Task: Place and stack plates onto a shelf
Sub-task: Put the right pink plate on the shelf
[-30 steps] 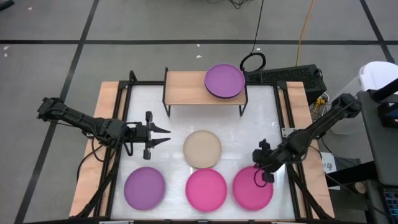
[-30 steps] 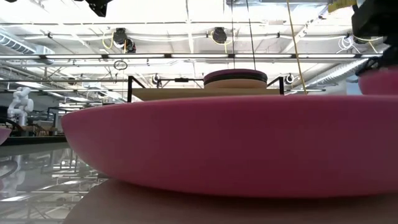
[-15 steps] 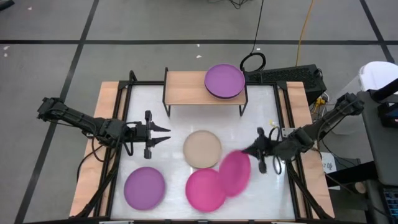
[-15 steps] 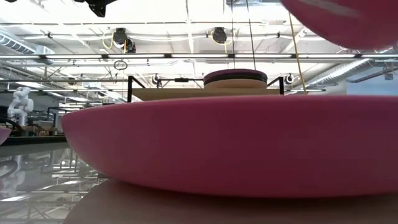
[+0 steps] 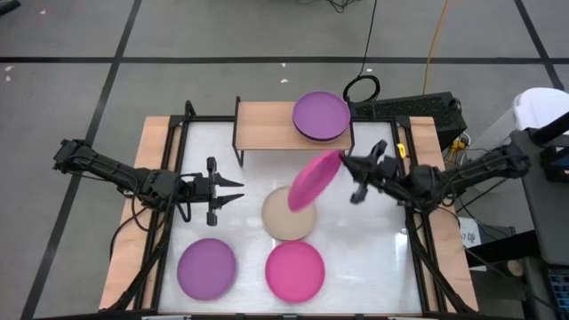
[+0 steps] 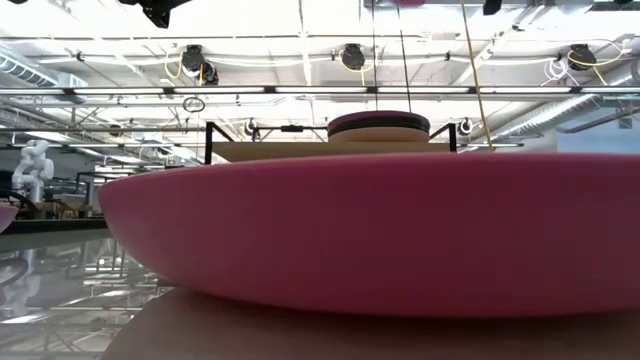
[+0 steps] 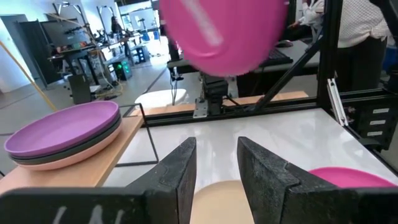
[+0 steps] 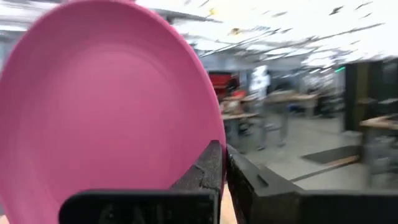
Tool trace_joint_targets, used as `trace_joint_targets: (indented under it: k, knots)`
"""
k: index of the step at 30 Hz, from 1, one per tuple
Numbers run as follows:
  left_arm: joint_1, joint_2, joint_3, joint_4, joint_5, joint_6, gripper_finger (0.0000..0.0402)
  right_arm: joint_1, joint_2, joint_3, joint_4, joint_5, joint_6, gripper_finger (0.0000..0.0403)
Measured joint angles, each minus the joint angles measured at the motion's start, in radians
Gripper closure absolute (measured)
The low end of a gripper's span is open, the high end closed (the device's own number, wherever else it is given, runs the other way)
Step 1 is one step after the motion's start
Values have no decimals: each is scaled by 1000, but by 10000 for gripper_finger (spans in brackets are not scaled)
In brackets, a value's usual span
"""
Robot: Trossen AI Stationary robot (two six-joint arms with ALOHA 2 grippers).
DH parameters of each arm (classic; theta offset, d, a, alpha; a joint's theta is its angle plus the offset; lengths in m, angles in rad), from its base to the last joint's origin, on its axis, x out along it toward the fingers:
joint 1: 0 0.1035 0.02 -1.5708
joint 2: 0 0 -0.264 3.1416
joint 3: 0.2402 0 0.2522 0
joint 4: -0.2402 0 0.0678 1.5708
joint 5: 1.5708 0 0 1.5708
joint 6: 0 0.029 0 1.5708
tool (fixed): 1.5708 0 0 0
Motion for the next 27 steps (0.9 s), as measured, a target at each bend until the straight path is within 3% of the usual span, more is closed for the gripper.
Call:
trace_joint_targets:
  k: [3,6,11,14,20,27]
  knots:
    - [8,0,0,0,0,2,279,-113,0,0,63,-4,10,403]
    - [20,0,0,0,-1,2,279,-228,1,2,106,-78,56,403]
    - [44,0,0,0,-1,12,279,-372,50,51,74,-115,101,403]
    - [50,0,0,0,-1,13,279,-450,94,89,62,-199,197,403]
    - [50,0,0,0,-1,13,279,-559,242,208,35,-369,309,403]
    - [50,0,0,8,0,15,279,-665,453,337,-8,-406,352,403]
